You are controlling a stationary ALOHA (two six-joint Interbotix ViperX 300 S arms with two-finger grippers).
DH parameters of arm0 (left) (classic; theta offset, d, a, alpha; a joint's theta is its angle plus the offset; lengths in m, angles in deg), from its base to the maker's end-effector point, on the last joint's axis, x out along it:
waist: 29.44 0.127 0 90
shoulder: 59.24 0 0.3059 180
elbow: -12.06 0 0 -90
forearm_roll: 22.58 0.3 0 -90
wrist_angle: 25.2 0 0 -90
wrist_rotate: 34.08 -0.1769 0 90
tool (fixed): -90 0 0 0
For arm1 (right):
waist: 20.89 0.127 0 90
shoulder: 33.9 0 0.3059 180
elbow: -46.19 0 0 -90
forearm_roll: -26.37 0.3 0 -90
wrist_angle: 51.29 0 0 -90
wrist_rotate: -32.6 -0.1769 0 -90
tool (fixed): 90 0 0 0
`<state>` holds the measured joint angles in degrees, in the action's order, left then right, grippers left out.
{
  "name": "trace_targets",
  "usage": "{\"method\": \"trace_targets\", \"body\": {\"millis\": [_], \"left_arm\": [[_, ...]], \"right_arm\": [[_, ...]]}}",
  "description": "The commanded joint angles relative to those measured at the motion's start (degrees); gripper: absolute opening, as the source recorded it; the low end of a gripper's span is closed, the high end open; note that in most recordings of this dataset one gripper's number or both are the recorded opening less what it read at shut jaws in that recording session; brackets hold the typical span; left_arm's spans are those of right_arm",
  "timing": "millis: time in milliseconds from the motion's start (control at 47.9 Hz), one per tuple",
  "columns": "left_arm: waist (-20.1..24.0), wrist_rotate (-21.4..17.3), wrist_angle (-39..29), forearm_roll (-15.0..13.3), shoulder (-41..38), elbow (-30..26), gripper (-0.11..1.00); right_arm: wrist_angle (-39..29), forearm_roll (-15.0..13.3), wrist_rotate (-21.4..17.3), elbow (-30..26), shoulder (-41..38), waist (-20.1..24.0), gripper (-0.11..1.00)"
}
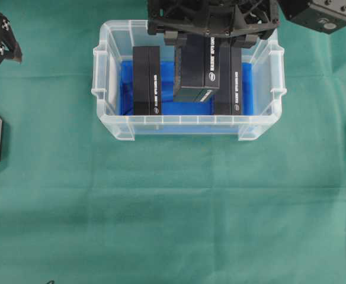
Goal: Take out the box from the case.
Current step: 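Close the right gripper and lift the middle box upward, then carry the box out of the bin toward the front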
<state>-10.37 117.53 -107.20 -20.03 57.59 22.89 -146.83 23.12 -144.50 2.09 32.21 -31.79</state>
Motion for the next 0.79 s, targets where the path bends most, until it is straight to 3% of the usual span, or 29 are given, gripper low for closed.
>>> {"method": "trace_targets", "body": {"millis": [0,418,773], "left_arm": [[-0.2,0.1,0.2,0.3,0.2,-1.1,0.94],[-0.2,0.0,0.2,0.3,0.2,-0.8,0.94],[-0.2,0.0,0.2,0.3,0.2,-0.9,0.94]], "right_arm": [[0.2,-0.2,0.2,-1.5,2.8,0.3,0.66],[0.2,-0.2,0.3,-1.5,2.8,1.8,0.66],[0.2,-0.3,-3.3,-1.5,2.6,8.0,0.66]]}}
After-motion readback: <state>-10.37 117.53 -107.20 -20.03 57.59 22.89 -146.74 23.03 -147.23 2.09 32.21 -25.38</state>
